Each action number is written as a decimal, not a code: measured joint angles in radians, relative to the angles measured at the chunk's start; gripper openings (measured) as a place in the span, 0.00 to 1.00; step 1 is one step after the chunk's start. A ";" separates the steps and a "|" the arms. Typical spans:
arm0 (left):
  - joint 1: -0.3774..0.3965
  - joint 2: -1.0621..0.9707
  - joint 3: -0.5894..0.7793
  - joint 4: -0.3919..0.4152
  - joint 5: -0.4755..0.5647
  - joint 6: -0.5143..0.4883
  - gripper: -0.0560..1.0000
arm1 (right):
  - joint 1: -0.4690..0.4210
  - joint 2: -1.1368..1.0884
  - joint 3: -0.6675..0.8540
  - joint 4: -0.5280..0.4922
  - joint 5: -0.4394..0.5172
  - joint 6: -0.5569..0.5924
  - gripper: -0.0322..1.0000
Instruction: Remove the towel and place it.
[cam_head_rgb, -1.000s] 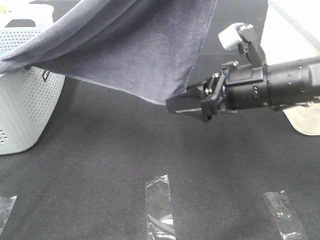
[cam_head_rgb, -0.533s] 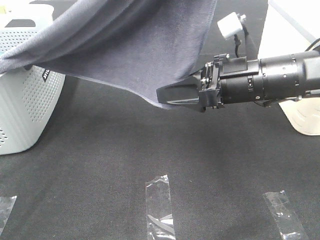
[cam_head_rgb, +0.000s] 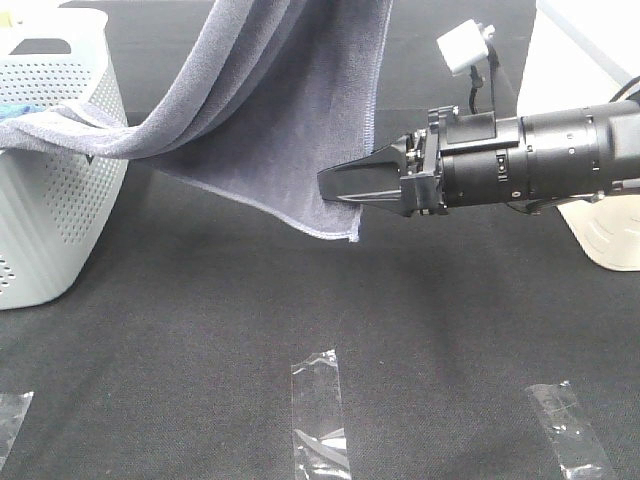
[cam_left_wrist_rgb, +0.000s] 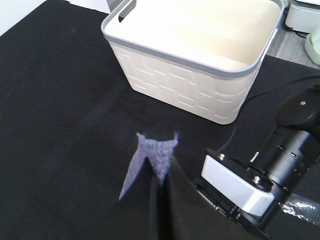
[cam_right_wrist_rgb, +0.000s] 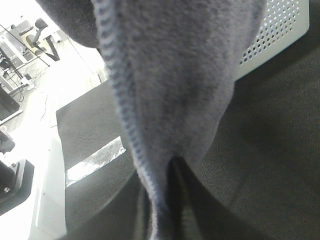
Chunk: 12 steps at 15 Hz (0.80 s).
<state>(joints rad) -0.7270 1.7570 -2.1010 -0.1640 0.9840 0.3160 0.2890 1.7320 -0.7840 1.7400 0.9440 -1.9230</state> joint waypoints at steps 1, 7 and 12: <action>0.000 0.000 0.000 0.003 -0.017 -0.006 0.05 | 0.000 0.000 0.000 0.000 0.000 0.001 0.12; 0.000 0.000 0.000 0.003 -0.089 -0.014 0.05 | 0.000 0.000 0.000 0.000 0.000 0.007 0.14; 0.000 0.000 0.000 0.005 -0.092 -0.036 0.05 | 0.000 0.000 0.000 0.000 0.000 0.083 0.03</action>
<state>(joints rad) -0.7270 1.7570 -2.1010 -0.1590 0.8920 0.2800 0.2890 1.7320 -0.7840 1.7400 0.9440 -1.8400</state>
